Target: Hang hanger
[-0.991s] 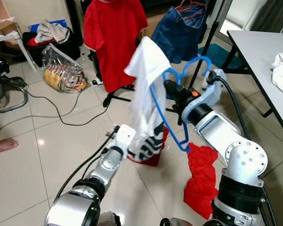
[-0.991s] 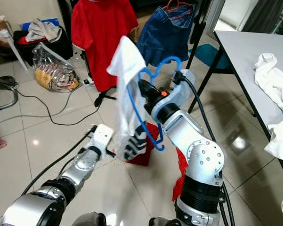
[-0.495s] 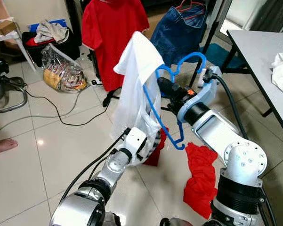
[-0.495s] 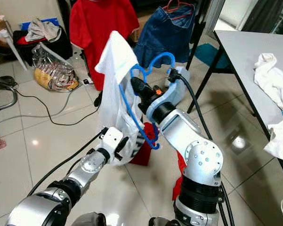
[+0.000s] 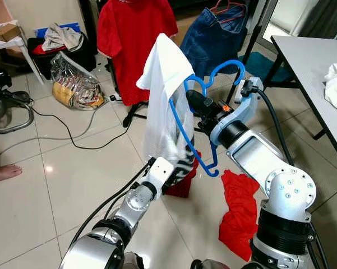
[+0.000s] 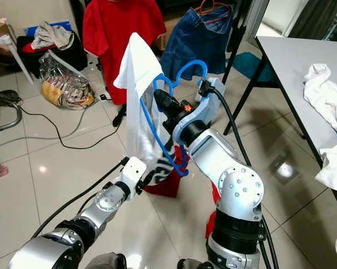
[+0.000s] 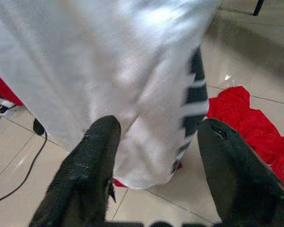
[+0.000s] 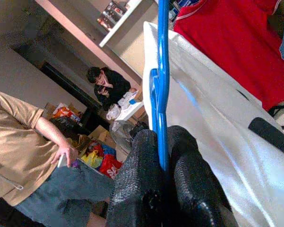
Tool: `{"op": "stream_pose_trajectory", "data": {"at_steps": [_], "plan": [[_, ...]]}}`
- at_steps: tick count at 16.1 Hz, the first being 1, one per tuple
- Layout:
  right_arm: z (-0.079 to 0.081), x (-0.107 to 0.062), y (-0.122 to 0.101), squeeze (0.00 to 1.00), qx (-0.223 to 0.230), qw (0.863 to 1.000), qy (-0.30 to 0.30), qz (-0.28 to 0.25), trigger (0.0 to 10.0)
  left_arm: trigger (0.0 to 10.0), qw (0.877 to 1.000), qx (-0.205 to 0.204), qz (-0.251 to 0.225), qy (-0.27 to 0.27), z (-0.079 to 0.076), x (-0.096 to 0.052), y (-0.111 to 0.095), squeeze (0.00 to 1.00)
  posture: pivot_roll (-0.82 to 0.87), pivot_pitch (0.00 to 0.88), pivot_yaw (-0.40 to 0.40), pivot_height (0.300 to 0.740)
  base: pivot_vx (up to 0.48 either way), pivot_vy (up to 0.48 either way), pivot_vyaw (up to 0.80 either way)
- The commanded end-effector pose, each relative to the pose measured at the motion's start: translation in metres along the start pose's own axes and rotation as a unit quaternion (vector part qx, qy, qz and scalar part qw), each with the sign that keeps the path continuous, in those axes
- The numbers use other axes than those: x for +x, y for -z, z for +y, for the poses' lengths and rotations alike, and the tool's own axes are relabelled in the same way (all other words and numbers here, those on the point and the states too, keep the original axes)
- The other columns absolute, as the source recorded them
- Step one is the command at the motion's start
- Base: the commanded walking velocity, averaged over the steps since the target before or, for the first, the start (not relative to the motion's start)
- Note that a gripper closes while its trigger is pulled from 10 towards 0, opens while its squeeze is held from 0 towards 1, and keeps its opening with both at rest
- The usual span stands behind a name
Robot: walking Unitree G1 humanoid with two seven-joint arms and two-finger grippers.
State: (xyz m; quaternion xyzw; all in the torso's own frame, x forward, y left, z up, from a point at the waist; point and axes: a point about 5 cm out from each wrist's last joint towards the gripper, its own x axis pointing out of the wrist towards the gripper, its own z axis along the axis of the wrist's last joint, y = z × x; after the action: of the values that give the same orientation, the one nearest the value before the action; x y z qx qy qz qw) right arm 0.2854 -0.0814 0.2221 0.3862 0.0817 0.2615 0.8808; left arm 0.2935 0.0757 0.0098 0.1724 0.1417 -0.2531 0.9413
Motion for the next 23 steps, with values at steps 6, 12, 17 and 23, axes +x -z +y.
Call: {"op": "stream_pose_trajectory", "data": {"at_steps": [6,12,17,23], "plan": [[0.014,0.001,-0.008,0.00,-0.011,0.999,-0.034,-0.023,10.0,10.0,0.999,0.030,-0.012,0.034,-0.007,0.001,-0.004,1.00,0.02,0.074,0.010,0.740,0.000,0.000,0.00],[0.015,0.001,-0.009,0.00,-0.009,0.999,-0.046,-0.024,10.0,10.0,0.999,0.029,-0.004,0.019,-0.003,0.003,-0.006,0.00,0.02,0.066,0.005,0.740,0.000,0.000,0.00],[0.017,0.001,-0.009,0.00,-0.014,0.998,-0.059,-0.025,10.0,10.0,0.999,0.034,-0.007,0.007,0.000,0.004,-0.008,0.00,0.02,0.064,0.007,0.740,0.000,0.000,0.00],[0.014,-0.002,-0.007,0.00,-0.008,0.999,-0.047,-0.021,10.0,10.0,0.998,0.054,-0.010,-0.022,0.007,0.004,-0.009,0.00,0.02,0.072,0.011,0.740,0.000,0.000,0.00]]}}
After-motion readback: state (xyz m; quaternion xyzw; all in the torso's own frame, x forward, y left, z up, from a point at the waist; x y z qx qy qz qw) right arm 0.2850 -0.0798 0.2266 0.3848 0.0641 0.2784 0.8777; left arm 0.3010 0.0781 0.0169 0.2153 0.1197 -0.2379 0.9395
